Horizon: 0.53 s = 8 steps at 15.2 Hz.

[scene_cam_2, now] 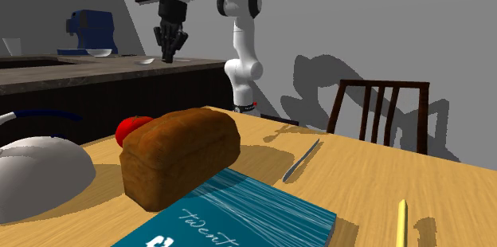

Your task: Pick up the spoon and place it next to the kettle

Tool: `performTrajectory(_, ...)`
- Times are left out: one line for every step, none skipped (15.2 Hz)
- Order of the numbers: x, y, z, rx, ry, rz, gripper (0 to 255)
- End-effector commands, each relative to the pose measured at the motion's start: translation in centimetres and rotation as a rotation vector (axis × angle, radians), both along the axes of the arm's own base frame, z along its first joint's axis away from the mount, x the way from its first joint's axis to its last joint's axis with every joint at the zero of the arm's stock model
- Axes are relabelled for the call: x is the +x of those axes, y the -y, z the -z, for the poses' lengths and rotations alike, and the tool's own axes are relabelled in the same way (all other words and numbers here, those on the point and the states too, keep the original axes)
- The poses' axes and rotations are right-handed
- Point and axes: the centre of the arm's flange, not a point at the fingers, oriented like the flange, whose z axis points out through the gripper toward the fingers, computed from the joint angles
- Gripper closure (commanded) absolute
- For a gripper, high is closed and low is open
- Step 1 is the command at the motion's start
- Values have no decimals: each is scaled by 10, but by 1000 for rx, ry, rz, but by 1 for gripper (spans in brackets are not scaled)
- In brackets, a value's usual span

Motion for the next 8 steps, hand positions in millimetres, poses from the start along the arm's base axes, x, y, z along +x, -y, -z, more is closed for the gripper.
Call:
performTrajectory(16, 25, 0, -1, 0, -1, 255)
performTrajectory(23, 35, 0, -1, 0, -1, 255)
performTrajectory(31, 46, 0, -1, 0, -1, 255)
performTrajectory(38, 57, 0, -1, 0, -1, 255)
performTrajectory(46, 68, 0, -1, 0, -1, 255)
performTrajectory(54, 78, 0, -1, 0, -1, 255)
performTrajectory(61, 89, 0, -1, 0, -1, 255)
performTrajectory(69, 100, 0, -1, 0, -1, 255)
